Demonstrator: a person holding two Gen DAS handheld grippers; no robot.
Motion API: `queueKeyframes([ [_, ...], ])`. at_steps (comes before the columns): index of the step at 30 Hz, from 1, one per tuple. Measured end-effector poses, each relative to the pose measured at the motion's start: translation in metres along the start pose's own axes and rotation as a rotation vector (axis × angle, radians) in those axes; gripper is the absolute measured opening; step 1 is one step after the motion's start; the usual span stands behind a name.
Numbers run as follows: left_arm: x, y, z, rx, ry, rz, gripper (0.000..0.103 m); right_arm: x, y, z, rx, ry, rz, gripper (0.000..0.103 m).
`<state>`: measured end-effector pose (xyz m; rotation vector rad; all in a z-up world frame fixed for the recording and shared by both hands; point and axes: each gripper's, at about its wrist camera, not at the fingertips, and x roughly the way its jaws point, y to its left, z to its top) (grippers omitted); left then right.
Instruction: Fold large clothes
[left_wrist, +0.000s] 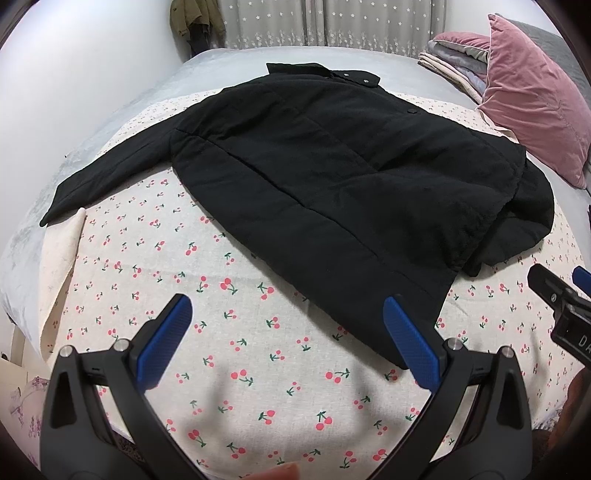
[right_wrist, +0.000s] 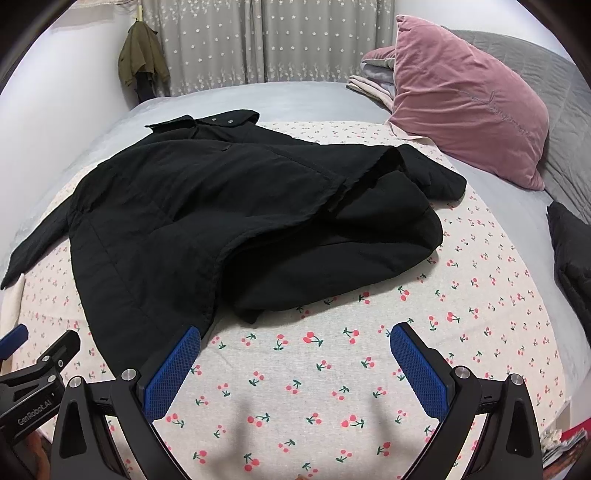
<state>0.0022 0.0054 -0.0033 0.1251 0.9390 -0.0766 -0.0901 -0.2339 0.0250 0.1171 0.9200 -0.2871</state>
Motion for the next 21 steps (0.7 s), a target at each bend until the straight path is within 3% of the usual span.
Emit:
queueKeyframes([
  [21, 0.0049, 0.0003, -0.0032, -0.013, 0.006, -0.001, 0.103, -0.0029, -0.0037, 0.0008, 0.003, 0.0, -0.014, 0.103],
])
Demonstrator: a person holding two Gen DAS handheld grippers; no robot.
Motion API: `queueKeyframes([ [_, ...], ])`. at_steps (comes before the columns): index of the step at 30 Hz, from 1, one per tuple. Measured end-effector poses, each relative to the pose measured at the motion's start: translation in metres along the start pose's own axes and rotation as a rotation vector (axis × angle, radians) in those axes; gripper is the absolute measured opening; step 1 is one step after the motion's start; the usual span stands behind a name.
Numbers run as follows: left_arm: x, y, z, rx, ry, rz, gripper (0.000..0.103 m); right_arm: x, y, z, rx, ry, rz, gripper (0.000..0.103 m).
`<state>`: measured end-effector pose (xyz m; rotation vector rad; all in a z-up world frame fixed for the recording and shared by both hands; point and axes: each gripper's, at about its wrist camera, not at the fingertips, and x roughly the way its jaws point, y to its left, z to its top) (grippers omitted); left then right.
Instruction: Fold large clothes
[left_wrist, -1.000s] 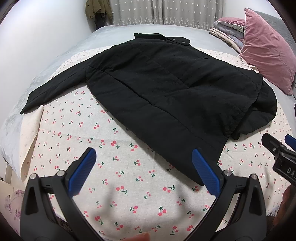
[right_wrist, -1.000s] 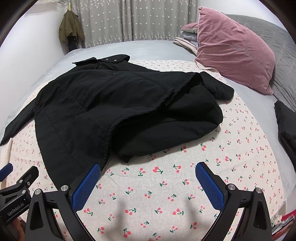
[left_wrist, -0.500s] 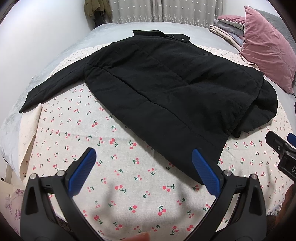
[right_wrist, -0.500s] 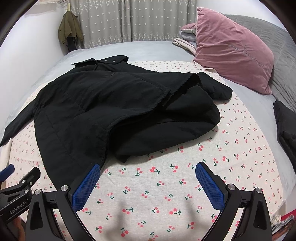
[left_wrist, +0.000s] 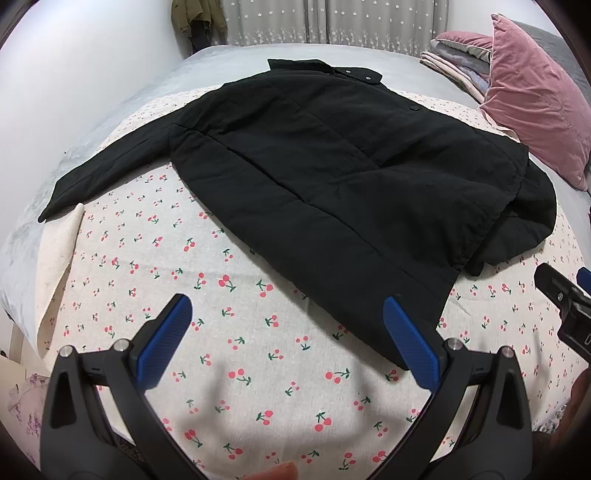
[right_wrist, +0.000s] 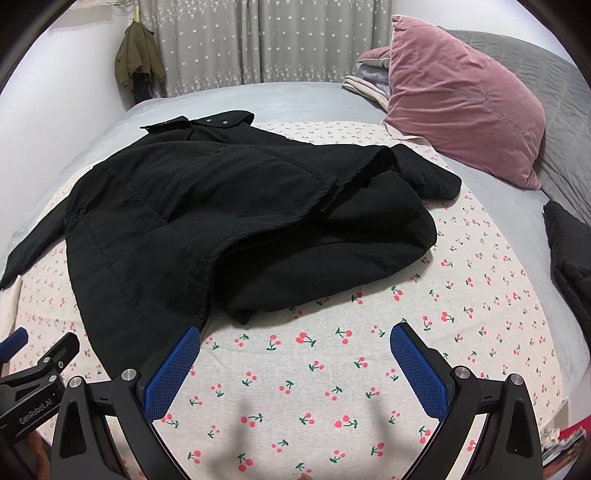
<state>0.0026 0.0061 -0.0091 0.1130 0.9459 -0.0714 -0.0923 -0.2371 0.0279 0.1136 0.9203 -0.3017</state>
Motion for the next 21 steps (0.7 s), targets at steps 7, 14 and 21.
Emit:
queueKeyframes([
  [7, 0.001, -0.002, -0.002, 0.008, -0.021, 0.0, 0.103, 0.0, -0.002, 0.001, 0.002, -0.003, -0.002, 0.103],
  [14, 0.002, -0.012, -0.001, 0.081, -0.051, -0.031, 0.103, 0.002, -0.007, 0.001, -0.013, -0.004, -0.011, 0.103],
  [21, 0.027, -0.009, 0.003, 0.026, 0.091, -0.204, 0.103, 0.003, -0.021, 0.001, 0.016, -0.04, 0.004, 0.103],
])
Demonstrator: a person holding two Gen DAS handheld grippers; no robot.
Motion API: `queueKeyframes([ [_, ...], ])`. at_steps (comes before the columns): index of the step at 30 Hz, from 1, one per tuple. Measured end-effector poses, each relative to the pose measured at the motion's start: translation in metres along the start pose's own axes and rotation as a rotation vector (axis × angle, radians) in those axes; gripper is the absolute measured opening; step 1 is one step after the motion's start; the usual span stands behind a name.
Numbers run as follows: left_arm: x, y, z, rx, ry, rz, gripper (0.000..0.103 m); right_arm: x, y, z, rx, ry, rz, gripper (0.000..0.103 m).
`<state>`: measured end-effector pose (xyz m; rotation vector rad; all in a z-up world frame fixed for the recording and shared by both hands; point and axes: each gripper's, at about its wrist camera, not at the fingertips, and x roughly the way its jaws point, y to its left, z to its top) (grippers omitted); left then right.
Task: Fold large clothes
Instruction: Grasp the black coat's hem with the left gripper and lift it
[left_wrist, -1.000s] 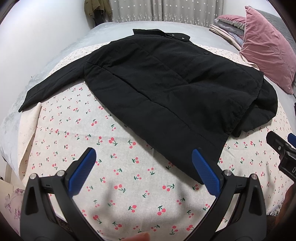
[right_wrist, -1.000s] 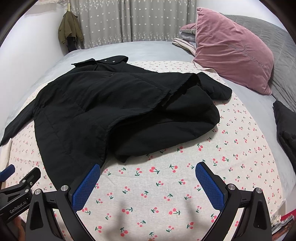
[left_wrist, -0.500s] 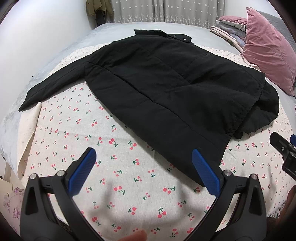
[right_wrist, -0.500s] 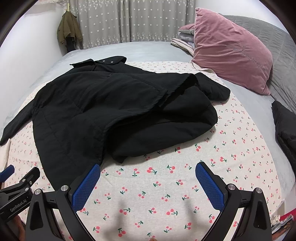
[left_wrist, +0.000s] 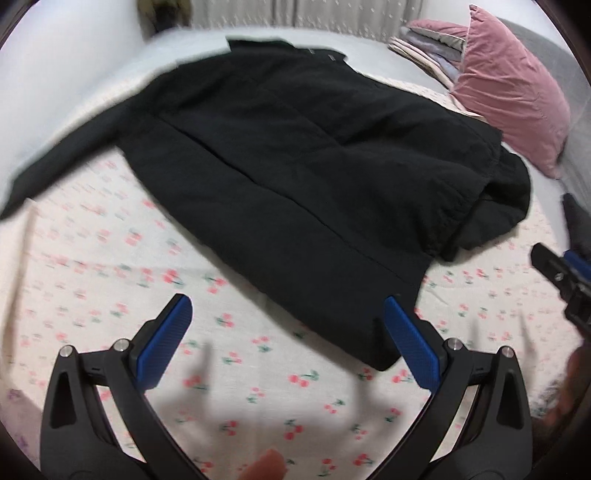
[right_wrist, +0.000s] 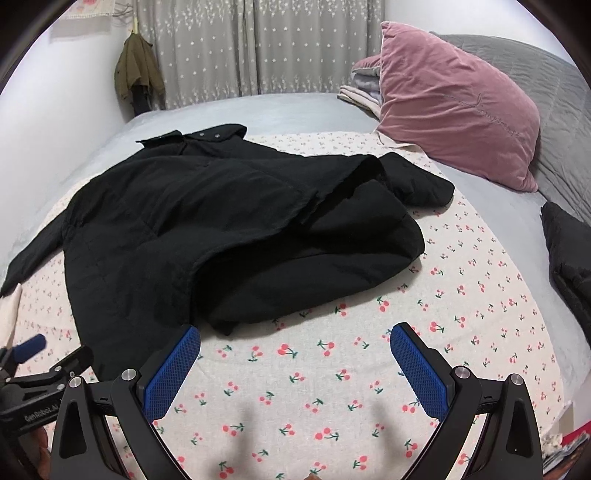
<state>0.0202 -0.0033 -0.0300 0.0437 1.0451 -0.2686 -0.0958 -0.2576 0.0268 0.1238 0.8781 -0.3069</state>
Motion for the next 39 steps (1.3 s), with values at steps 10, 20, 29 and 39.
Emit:
queueKeyframes([
  [10, 0.041, 0.001, 0.01, -0.172, 0.099, -0.235, 0.102, 0.009, -0.015, -0.002, 0.047, 0.037, -0.001, 0.103],
  [20, 0.053, -0.012, 0.009, -0.245, 0.074, -0.234, 0.059, 0.012, -0.03, -0.007, 0.032, 0.023, -0.004, 0.103],
  [29, 0.009, 0.01, 0.003, -0.209, -0.001, -0.271, 0.008, 0.014, -0.046, -0.01, 0.068, 0.028, 0.007, 0.103],
  [39, -0.048, 0.075, -0.005, -0.194, -0.156, -0.24, 0.007, -0.003, -0.053, -0.012, 0.038, -0.021, 0.031, 0.103],
])
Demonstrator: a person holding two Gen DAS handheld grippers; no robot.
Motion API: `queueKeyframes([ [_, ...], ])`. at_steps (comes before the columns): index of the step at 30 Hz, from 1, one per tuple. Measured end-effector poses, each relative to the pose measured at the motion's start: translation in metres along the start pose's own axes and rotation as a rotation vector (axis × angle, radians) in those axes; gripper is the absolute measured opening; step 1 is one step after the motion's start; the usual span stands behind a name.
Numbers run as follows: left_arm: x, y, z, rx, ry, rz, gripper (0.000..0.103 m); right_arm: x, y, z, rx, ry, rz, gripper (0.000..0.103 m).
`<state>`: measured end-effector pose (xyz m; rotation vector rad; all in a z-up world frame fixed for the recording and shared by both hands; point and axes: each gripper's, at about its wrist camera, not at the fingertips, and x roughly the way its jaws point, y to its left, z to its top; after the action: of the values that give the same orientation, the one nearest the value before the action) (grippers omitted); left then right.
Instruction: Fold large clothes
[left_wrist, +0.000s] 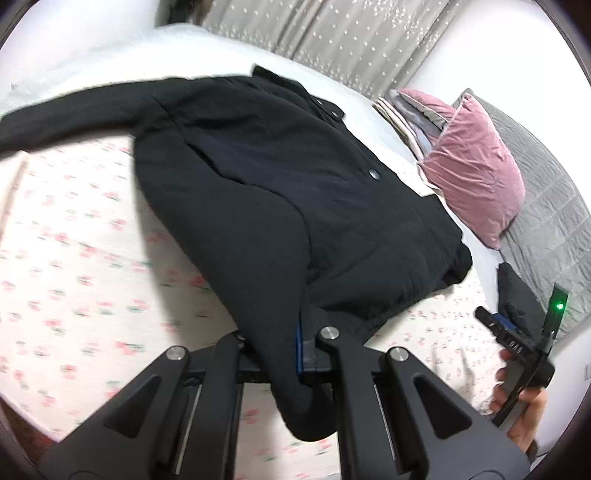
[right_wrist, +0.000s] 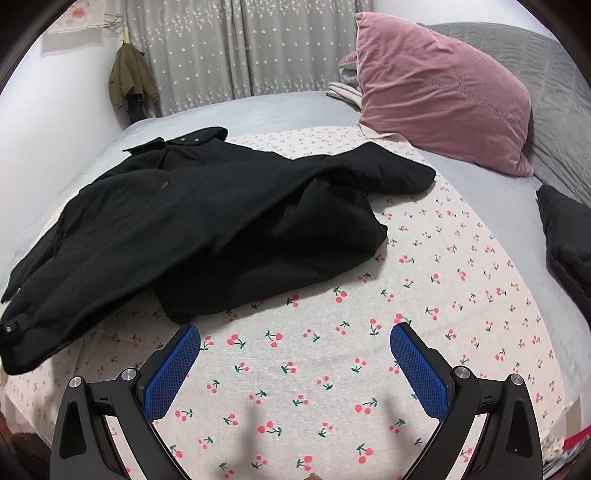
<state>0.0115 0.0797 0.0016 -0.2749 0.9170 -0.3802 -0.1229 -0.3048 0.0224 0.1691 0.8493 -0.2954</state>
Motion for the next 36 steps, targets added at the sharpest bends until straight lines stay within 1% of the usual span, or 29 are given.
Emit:
queueKeyframes([
  [2, -0.009, 0.01, 0.001, 0.009, -0.027, 0.03, 0.007, -0.004, -0.002, 0.0, 0.0, -0.01, 0.004, 0.103],
  [4, -0.02, 0.023, 0.002, 0.017, -0.068, 0.088, 0.007, -0.007, -0.005, 0.0, 0.009, -0.02, 0.013, 0.103],
  [6, -0.029, 0.036, 0.003, 0.027, -0.11, 0.164, 0.007, -0.01, -0.011, 0.001, 0.034, -0.022, 0.028, 0.103],
  [7, -0.035, 0.045, 0.004, 0.045, -0.148, 0.249, 0.007, -0.011, -0.014, 0.001, 0.049, -0.019, 0.037, 0.103],
  [9, -0.039, 0.059, 0.008, 0.054, -0.189, 0.375, 0.007, -0.012, -0.02, 0.002, 0.083, -0.008, 0.06, 0.103],
  [10, -0.039, 0.067, 0.009, 0.048, -0.195, 0.415, 0.007, -0.011, -0.024, 0.002, 0.1, 0.003, 0.069, 0.103],
  [11, -0.041, 0.076, 0.008, 0.042, -0.193, 0.435, 0.007, -0.01, -0.027, 0.003, 0.117, 0.014, 0.079, 0.103],
  [12, -0.038, 0.087, 0.009, 0.033, -0.183, 0.475, 0.007, -0.008, -0.03, 0.003, 0.135, 0.026, 0.089, 0.103],
  [14, -0.034, 0.101, 0.007, 0.024, -0.16, 0.52, 0.007, -0.005, -0.037, 0.002, 0.168, 0.049, 0.118, 0.103],
  [16, -0.03, 0.11, 0.005, 0.006, -0.132, 0.516, 0.007, -0.003, -0.043, 0.002, 0.2, 0.063, 0.154, 0.103],
  [17, -0.028, 0.116, 0.005, -0.01, -0.115, 0.494, 0.007, -0.003, -0.046, 0.002, 0.216, 0.066, 0.17, 0.103],
  [18, -0.025, 0.122, 0.006, -0.026, -0.094, 0.456, 0.008, -0.002, -0.051, 0.003, 0.238, 0.066, 0.186, 0.103],
  [20, -0.028, 0.133, 0.004, -0.048, -0.078, 0.393, 0.009, 0.0, -0.062, 0.006, 0.28, 0.067, 0.205, 0.103],
  [21, -0.027, 0.138, 0.005, -0.068, -0.066, 0.347, 0.01, 0.003, -0.068, 0.009, 0.304, 0.072, 0.211, 0.103],
  [23, -0.029, 0.149, 0.005, -0.109, -0.06, 0.283, 0.012, 0.011, -0.081, 0.017, 0.346, 0.072, 0.234, 0.103],
  [24, -0.028, 0.155, 0.007, -0.129, -0.053, 0.254, 0.017, 0.016, -0.085, 0.019, 0.361, 0.083, 0.239, 0.103],
  [26, -0.022, 0.16, 0.007, -0.147, -0.016, 0.204, 0.039, 0.039, -0.096, 0.02, 0.42, 0.135, 0.247, 0.103],
  [27, -0.016, 0.164, 0.006, -0.164, 0.008, 0.18, 0.042, 0.053, -0.101, 0.017, 0.46, 0.177, 0.263, 0.101],
  [28, -0.013, 0.167, 0.003, -0.175, 0.03, 0.166, 0.042, 0.067, -0.103, 0.013, 0.492, 0.23, 0.296, 0.094],
  [29, -0.006, 0.171, 0.0, -0.193, 0.06, 0.148, 0.042, 0.079, -0.102, 0.007, 0.519, 0.282, 0.351, 0.09],
  [30, -0.001, 0.171, -0.002, -0.206, 0.079, 0.136, 0.042, 0.087, -0.099, 0.003, 0.537, 0.315, 0.402, 0.079],
  [31, 0.001, 0.17, -0.005, -0.206, 0.09, 0.134, 0.04, 0.096, -0.092, -0.002, 0.55, 0.35, 0.473, 0.063],
  [32, 0.001, 0.169, -0.007, -0.195, 0.09, 0.14, 0.03, 0.1, -0.083, -0.004, 0.547, 0.371, 0.538, 0.052],
  [33, 0.0, 0.164, -0.008, -0.175, 0.087, 0.154, 0.022, 0.101, -0.076, -0.006, 0.537, 0.379, 0.569, 0.036],
  [34, -0.006, 0.157, -0.008, -0.147, 0.085, 0.155, 0.013, 0.097, -0.069, -0.006, 0.517, 0.371, 0.58, 0.02],
  [35, -0.012, 0.154, -0.009, -0.14, 0.082, 0.142, 0.012, 0.088, -0.065, -0.004, 0.497, 0.345, 0.567, 0.014],
  [36, -0.024, 0.146, -0.008, -0.13, 0.073, 0.114, 0.011, 0.078, -0.064, -0.002, 0.486, 0.321, 0.555, 0.011],
])
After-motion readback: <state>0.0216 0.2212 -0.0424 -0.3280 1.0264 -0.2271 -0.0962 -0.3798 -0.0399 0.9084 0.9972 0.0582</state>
